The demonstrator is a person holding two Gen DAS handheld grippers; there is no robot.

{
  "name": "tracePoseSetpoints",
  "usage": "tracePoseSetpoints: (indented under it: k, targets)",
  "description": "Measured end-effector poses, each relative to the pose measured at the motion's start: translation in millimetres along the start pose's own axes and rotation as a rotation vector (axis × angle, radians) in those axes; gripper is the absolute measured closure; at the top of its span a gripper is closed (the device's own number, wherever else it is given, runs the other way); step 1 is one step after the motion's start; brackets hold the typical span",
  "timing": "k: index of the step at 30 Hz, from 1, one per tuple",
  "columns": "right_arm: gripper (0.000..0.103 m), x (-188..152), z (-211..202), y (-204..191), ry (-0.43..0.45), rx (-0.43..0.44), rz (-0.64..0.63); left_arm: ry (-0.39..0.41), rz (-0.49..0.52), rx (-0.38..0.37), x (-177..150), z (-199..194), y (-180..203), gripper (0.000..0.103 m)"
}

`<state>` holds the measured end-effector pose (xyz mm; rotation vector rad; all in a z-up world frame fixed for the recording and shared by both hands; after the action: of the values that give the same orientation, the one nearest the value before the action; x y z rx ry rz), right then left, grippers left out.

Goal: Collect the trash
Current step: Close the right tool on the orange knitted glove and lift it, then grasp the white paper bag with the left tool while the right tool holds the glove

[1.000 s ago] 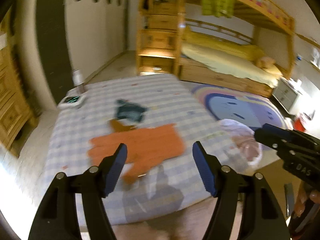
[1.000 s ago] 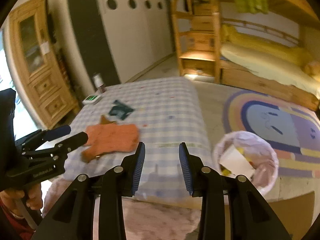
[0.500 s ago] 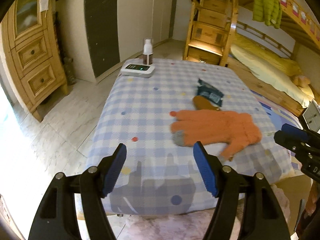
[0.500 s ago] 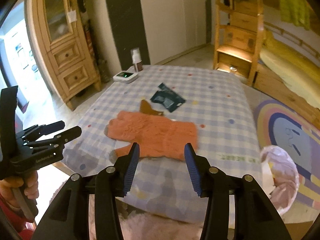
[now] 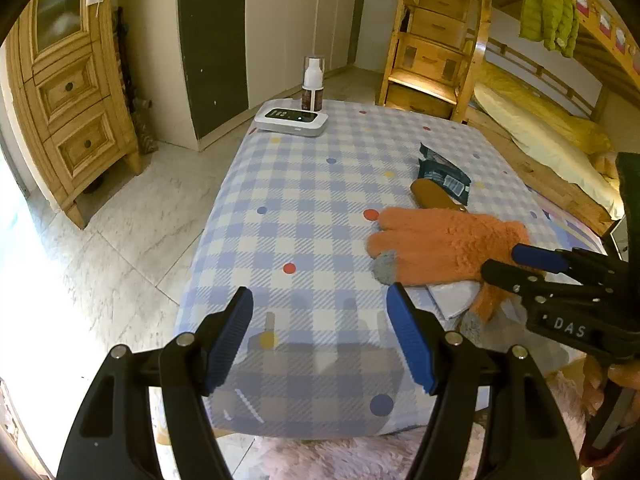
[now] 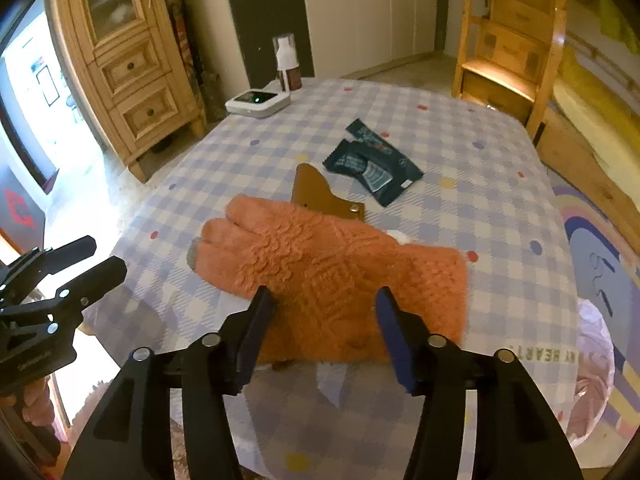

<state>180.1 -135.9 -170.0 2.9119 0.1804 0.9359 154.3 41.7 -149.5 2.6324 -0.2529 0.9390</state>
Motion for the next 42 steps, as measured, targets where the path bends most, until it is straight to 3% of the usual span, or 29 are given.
tracePoseSetpoints:
  k: [5, 9, 10, 16, 19, 23, 29, 31, 42]
  targets:
    - [0.049, -5, 7, -10, -0.021, -0.025, -0.075, -0.004, -0.009, -0.002, -2, 0, -2, 0.035]
    - [0.083, -1, -1, -9, 0.011, -0.03, -0.064, -0.002, -0.006, -0.003, -2, -2, -1, 0.035]
    - [0.086, 1, -1, -7, 0.019, -0.025, -0.051, -0.004, -0.006, -0.003, -2, -2, -1, 0.036]
    - [0.089, 26, -40, 19, 0.147, 0.04, 0.094, 0.006, 0.01, -0.004, -2, -10, 5, 0.035]
    - [0.089, 39, -69, 39, 0.228, 0.053, 0.172, 0.008, 0.03, -0.01, -3, -12, 13, 0.027]
    - [0.089, 40, -99, 70, 0.289, -0.015, 0.229, -0.011, 0.066, -0.034, -6, -5, 29, 0.027]
    - [0.089, 14, -104, 106, 0.256, -0.081, 0.278, -0.053, 0.111, -0.097, -6, 19, 50, 0.028]
    - [0.089, 5, -102, 113, 0.237, -0.099, 0.28, -0.079, 0.134, -0.118, -6, 30, 58, 0.039]
    - [0.088, -30, -83, 136, 0.161, -0.118, 0.325, -0.163, 0.155, -0.19, -3, 68, 86, 0.04]
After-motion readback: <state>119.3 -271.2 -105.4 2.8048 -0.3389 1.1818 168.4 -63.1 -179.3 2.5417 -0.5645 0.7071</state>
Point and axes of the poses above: each gripper's, at about its wrist camera, not at the fingertips, and z roughly the way its jaws point, y to its right, x to its top, the point moved 6 cm from there along z, roughly the way its jaws point, and after that the axes turned 14 degrees about -x, right-handed, at the moved point
